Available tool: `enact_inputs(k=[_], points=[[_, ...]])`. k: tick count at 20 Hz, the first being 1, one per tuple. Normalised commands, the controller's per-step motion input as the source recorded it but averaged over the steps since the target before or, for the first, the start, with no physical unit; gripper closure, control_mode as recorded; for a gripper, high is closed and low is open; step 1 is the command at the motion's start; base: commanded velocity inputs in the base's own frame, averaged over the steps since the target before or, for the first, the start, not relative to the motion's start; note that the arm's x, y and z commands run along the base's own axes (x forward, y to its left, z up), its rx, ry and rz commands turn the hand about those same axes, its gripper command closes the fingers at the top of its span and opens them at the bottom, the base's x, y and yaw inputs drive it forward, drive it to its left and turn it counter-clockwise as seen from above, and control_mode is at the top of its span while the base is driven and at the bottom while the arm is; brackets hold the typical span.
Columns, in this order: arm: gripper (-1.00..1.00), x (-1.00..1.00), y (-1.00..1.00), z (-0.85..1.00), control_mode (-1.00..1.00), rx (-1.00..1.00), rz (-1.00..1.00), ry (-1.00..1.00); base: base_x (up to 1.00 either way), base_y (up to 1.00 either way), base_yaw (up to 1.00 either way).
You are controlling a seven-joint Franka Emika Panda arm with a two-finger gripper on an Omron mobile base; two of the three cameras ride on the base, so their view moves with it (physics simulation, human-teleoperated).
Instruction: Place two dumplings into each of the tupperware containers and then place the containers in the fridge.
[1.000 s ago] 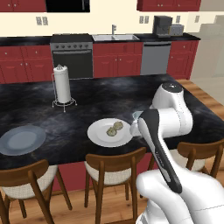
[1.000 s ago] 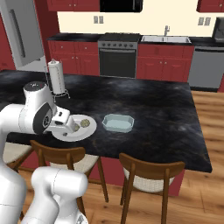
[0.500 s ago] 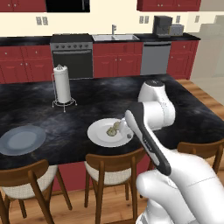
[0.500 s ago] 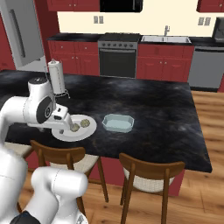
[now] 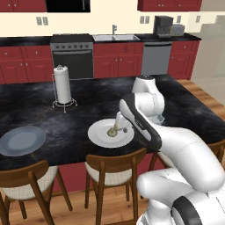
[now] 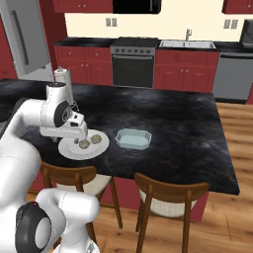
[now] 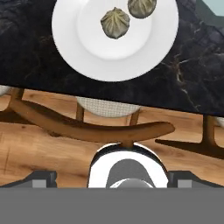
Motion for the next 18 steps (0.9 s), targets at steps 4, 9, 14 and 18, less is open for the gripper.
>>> enact_inputs(k=[4, 9, 14, 18], points=[[-1.00, 0.57, 0.12, -0.29, -1.00, -0.01, 0.00, 0.01, 0.00, 0.00, 0.00], [-1.00, 0.54, 0.22, -0.35, -1.00, -0.01, 0.00, 0.05, 0.00, 0.00, 0.00], [-1.00, 0.43, 0.03, -0.33, -1.00, 0.00, 0.00, 0.12, 0.00, 0.00, 0.00], [-1.00, 0.39, 0.01, -0.27, -1.00, 0.00, 0.00, 0.11, 0.00, 0.00, 0.00]])
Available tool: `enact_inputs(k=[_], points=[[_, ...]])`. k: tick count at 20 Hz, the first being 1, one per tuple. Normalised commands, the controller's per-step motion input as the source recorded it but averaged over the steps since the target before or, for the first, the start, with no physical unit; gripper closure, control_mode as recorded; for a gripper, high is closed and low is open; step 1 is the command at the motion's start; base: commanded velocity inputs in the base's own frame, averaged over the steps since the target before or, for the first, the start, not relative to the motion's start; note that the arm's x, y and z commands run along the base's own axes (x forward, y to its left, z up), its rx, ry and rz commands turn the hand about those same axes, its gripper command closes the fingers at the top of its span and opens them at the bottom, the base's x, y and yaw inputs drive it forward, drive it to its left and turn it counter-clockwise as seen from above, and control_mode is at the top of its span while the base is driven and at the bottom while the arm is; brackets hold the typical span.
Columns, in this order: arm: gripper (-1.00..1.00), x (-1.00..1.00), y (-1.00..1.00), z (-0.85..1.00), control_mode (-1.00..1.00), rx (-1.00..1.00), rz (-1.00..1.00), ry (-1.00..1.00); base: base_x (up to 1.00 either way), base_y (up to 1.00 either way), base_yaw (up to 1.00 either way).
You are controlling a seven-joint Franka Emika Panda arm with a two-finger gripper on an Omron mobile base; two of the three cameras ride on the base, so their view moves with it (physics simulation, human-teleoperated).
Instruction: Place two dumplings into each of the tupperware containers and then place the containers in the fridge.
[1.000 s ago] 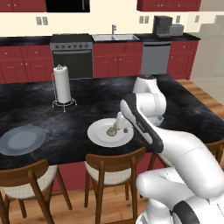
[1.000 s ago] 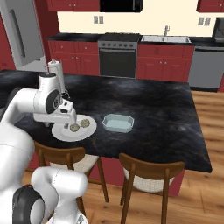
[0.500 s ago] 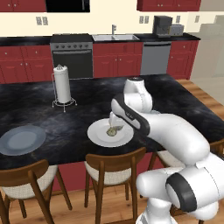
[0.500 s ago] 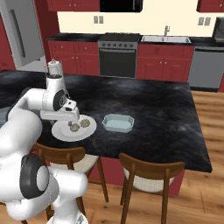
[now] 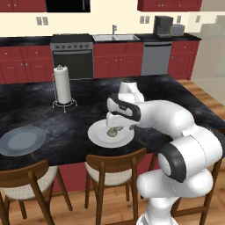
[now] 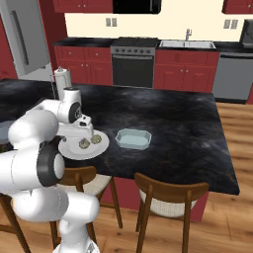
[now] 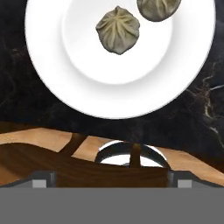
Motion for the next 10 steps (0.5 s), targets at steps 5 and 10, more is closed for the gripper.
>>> enact_inputs(k=[5, 10], points=[[-1.00, 0.40, 0.04, -0.30, -1.00, 0.00, -0.01, 0.08, 0.00, 0.00, 0.00], [-1.00, 0.21, 0.08, -0.31, -1.00, -0.02, 0.00, 0.03, 0.00, 0.00, 0.00]])
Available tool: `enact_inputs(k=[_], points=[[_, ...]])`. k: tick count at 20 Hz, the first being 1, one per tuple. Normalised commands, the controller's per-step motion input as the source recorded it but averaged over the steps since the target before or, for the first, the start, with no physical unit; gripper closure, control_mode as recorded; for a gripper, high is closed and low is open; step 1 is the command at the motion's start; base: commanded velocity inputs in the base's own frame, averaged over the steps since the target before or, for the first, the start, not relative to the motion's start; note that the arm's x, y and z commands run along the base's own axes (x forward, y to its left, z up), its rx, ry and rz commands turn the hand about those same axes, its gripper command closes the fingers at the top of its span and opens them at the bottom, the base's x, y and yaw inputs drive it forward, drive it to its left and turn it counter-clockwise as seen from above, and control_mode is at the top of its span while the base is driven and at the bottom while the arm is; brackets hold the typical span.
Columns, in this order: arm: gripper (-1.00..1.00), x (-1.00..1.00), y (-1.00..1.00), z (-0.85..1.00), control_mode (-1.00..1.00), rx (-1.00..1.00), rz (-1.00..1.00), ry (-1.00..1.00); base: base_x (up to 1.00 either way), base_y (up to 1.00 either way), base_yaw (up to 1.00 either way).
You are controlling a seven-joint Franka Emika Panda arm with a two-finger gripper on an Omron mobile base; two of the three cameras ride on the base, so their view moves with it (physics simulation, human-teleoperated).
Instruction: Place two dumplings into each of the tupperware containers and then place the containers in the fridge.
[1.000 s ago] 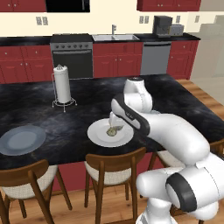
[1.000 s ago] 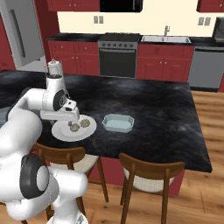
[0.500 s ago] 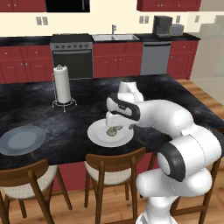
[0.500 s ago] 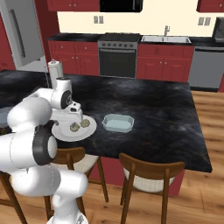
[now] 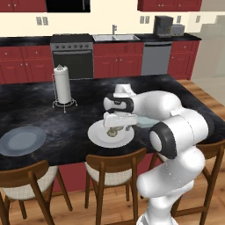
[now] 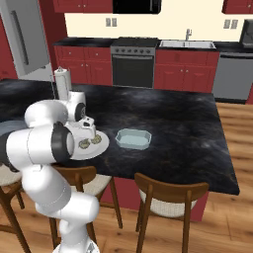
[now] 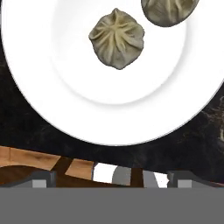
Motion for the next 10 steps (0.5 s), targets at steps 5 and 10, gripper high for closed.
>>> enact_inputs(k=[5, 10], points=[[-1.00, 0.05, 0.01, -0.32, -1.00, -0.07, 0.00, -0.06, 0.00, 0.00, 0.00], [-1.00, 0.00, 0.00, -0.48, -1.00, -0.01, -0.01, -0.16, 0.00, 0.00, 0.00]])
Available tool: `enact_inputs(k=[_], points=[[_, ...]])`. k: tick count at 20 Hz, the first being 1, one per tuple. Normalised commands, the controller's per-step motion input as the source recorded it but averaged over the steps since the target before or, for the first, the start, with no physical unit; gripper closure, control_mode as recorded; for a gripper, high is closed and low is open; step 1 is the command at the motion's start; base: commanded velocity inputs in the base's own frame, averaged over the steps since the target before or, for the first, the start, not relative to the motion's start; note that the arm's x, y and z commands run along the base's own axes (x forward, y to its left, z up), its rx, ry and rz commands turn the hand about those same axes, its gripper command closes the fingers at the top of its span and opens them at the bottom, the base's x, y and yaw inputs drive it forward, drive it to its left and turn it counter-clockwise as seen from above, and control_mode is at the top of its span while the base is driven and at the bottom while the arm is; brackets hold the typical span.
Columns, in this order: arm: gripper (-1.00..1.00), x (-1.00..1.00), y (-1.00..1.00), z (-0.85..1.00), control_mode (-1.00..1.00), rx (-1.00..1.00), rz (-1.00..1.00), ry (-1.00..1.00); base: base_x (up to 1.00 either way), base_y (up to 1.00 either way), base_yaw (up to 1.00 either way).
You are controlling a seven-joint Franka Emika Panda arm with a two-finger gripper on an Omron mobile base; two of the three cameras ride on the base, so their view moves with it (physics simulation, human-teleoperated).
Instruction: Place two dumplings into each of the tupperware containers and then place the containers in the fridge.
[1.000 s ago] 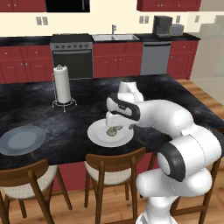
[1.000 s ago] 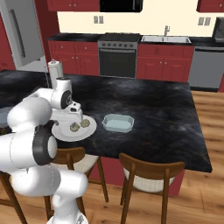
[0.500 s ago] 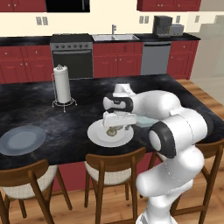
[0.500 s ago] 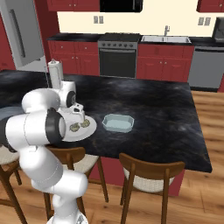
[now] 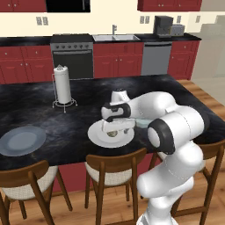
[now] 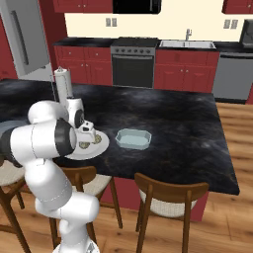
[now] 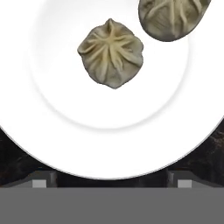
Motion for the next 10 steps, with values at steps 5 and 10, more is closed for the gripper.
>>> enact_inputs(k=[5, 10], points=[[-1.00, 0.08, 0.00, -0.23, -1.00, 0.02, -0.02, -0.11, 0.00, 0.00, 0.00], [-1.00, 0.29, 0.00, 0.00, -1.00, 0.00, 0.00, -0.01, 0.00, 0.00, 0.00]])
